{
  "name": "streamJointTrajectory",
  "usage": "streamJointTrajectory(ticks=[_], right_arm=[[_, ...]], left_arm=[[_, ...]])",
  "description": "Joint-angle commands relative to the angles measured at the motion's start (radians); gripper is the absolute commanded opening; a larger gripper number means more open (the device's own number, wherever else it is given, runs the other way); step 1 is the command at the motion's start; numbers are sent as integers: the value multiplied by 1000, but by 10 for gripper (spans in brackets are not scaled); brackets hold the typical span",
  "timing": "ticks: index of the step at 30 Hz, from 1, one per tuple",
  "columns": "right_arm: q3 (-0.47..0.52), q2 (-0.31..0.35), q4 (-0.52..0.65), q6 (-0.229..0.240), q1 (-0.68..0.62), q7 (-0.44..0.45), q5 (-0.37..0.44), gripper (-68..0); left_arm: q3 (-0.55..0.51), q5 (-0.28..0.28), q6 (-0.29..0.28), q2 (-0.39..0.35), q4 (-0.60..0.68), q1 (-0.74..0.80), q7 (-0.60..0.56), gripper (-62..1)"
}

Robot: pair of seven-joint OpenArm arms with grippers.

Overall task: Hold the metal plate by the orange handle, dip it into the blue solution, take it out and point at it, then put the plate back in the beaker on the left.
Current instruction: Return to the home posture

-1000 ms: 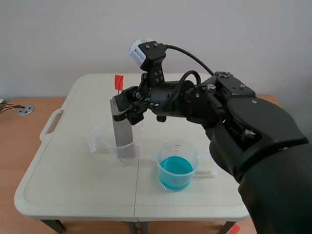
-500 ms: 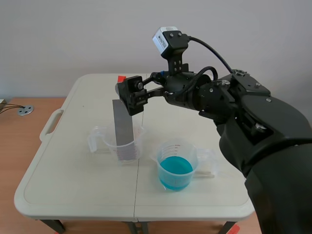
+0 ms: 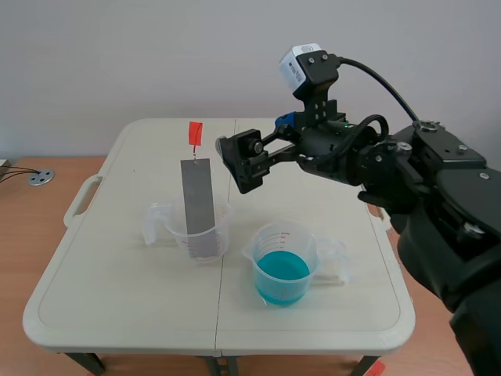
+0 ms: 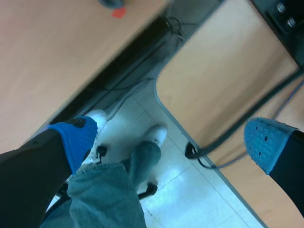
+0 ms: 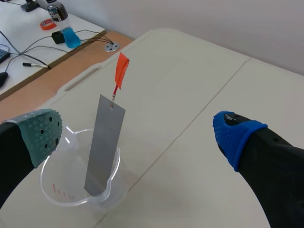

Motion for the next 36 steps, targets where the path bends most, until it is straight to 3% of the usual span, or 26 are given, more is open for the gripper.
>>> streamJointTrajectory(ticks=[1,5,11,19,28,33,36], right_arm=[[-1,28,48,-1,-9,16,8,-10],[-1,89,115,-1,-73,32,8,-10],[-1,164,213,-5,-172,50,8,-10],[-1,241,348,-49,-315,97,8,-10],[60,260,499,-68,-510,123,6,-10],[121,260,578,-68,-620,159,-28,-10],[158,260,627,-68,-686,181,-54,-10]], left_arm=[[0,-27,2,10,19,-64,-11,14],[0,-59,1,24,39,-187,-11,14],[0,-63,1,54,93,-342,-12,14],[0,-62,0,123,186,-484,-12,14],[2,-34,0,303,213,-629,-40,14],[63,28,0,316,216,-687,-46,14],[98,33,0,316,216,-731,-45,14]])
